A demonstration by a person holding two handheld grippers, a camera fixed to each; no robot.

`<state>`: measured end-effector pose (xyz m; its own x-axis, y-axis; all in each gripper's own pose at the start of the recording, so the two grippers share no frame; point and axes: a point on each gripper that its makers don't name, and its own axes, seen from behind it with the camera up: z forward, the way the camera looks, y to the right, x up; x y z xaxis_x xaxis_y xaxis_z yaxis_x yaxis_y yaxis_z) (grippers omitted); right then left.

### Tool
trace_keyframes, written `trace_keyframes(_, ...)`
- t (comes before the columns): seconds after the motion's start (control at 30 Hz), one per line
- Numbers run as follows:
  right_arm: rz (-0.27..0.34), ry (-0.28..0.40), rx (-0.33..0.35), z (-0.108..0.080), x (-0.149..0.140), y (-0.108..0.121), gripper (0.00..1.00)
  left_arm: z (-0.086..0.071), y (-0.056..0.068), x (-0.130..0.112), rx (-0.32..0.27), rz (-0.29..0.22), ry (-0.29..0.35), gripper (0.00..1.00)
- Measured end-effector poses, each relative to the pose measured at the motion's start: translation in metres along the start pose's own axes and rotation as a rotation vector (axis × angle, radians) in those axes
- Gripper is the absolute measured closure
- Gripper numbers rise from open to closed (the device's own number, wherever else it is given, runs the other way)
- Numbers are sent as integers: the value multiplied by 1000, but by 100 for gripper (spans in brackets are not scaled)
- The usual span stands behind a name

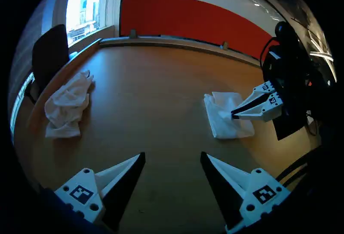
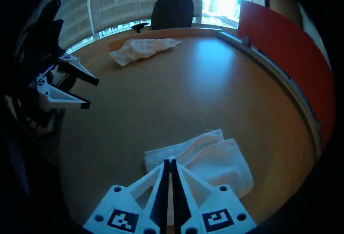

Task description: Fold towel

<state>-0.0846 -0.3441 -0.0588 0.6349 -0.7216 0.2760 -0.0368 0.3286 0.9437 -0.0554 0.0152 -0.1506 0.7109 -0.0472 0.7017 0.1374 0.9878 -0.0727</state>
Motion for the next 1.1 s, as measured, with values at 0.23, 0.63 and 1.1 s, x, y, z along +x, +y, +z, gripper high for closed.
trace_keyframes(0.23, 1, 1, -7, -4, -2, 5, 91, 2, 0, 1, -2, -1, -2, 5)
trace_keyframes(0.63, 17, -5, -6, -11, -10, 7, 31, 1, 2, 0, -2, -3, -4, 5)
trace_keyframes(1.1, 48, -4, -49, -25, -27, 12, 21, 2, 4, 0, 2, 2, -6, 5)
